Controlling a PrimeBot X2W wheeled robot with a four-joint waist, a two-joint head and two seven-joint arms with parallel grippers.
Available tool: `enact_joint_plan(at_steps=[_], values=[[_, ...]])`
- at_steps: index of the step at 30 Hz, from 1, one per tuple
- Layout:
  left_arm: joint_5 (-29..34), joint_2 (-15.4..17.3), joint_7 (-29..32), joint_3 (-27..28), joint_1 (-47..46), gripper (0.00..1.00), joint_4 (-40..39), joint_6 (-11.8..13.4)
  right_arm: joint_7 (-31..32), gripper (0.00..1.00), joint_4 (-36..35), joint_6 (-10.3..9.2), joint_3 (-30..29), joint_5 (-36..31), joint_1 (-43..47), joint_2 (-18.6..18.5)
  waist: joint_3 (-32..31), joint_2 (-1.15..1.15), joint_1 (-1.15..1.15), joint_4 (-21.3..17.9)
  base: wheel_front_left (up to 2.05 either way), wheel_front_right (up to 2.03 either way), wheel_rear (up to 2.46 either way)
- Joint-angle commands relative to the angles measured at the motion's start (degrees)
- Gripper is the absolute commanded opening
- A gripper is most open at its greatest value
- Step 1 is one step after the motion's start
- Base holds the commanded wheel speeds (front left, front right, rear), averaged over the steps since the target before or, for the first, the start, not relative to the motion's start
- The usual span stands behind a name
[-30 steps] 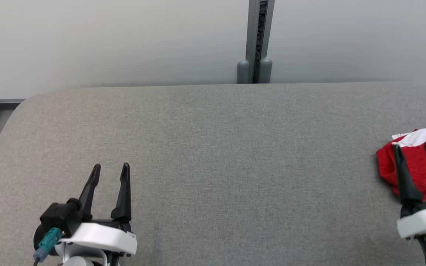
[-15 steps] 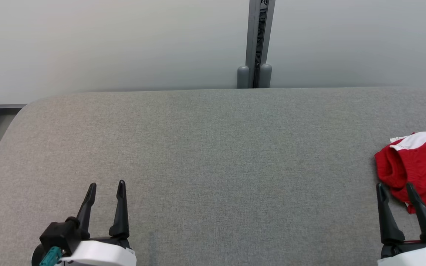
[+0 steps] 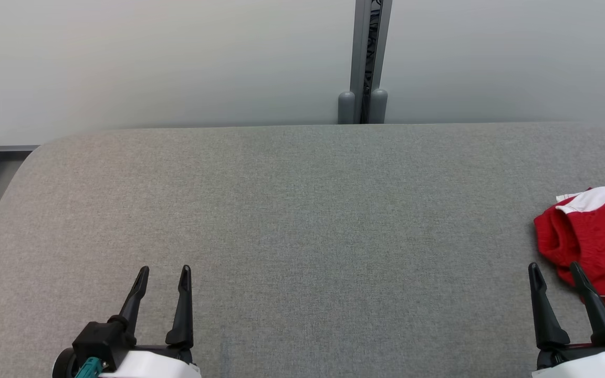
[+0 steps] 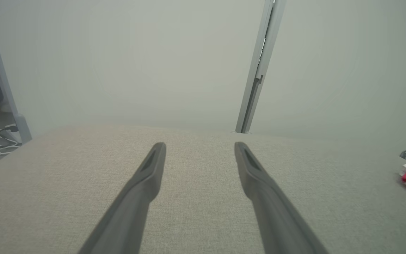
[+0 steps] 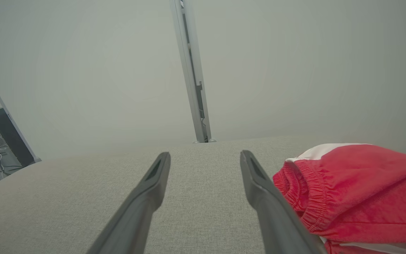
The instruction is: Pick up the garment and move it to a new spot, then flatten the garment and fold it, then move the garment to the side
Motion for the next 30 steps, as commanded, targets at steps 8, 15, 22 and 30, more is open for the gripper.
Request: enact_joint_plan(at_steps=[8, 15, 22, 30], values=[[0.8, 0.1, -0.2, 0.3, -0.6, 1.00, 0.5, -0.6, -0.6, 1.00, 0.4, -0.01, 0.8, 0.0, -0.9, -0.1, 0.0, 0.00, 0.00, 0.0, 0.00, 0.00, 0.00], [0.5, 0.0, -0.2, 0.2, -0.8, 1.00, 0.9, -0.9, -0.6, 1.00, 0.7, -0.01, 1.1, 0.3, -1.0, -0.2, -0.1, 0.00, 0.00, 0.1, 0.00, 0.00, 0.00], [0.4, 0.0, -0.2, 0.0, -1.0, 1.00, 1.1, -1.0, -0.6, 1.00, 0.7, -0.01, 1.2, 0.5, -1.0, -0.3, -0.1, 0.00, 0.00, 0.3, 0.00, 0.00, 0.00], [-0.1, -0.1, -0.2, 0.1, -1.1, 1.00, 1.2, -1.1, -0.3, 1.00, 0.5, -0.01, 1.4, 0.5, -1.2, 0.0, -0.2, 0.00, 0.00, 0.3, 0.00, 0.00, 0.00]])
